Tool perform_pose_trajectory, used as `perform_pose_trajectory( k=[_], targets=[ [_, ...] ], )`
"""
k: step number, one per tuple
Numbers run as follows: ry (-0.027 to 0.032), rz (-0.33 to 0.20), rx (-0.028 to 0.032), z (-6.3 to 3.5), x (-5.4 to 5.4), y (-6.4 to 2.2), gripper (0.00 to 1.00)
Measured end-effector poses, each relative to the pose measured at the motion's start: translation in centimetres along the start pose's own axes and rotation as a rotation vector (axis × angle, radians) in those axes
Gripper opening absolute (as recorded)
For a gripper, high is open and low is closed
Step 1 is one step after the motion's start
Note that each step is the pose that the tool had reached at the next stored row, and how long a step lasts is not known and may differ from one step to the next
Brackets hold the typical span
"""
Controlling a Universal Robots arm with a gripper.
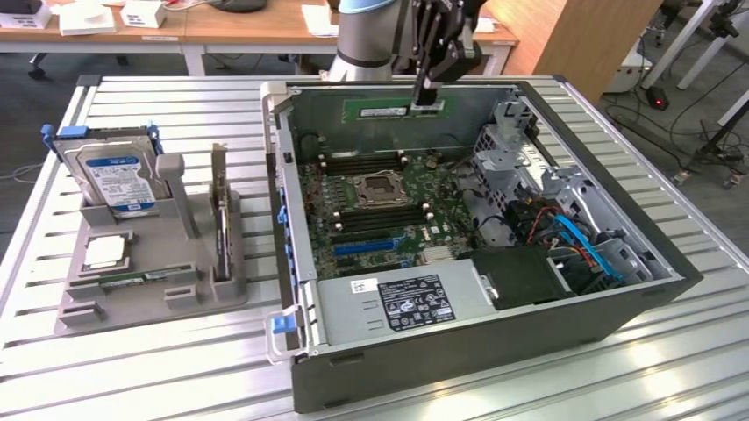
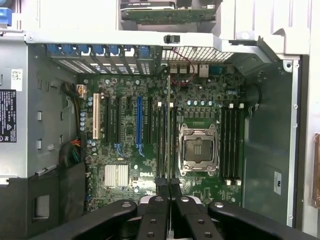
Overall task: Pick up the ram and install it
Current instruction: 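Pick up the ram and move it above insertion slot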
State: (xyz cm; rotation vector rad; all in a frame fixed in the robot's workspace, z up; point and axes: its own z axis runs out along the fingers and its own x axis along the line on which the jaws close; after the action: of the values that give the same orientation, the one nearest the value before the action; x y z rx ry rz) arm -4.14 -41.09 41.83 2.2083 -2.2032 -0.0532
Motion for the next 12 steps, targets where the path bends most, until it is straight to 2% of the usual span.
perform_pose_trajectory(
  k=[6, 12],
  targets=[
    [-0.0001, 0.001, 0.0033, 0.51, 0.01, -0.02, 0.11],
    [0.0000, 0.001, 0.0040, 0.85, 0.01, -0.03, 0.11]
  ],
)
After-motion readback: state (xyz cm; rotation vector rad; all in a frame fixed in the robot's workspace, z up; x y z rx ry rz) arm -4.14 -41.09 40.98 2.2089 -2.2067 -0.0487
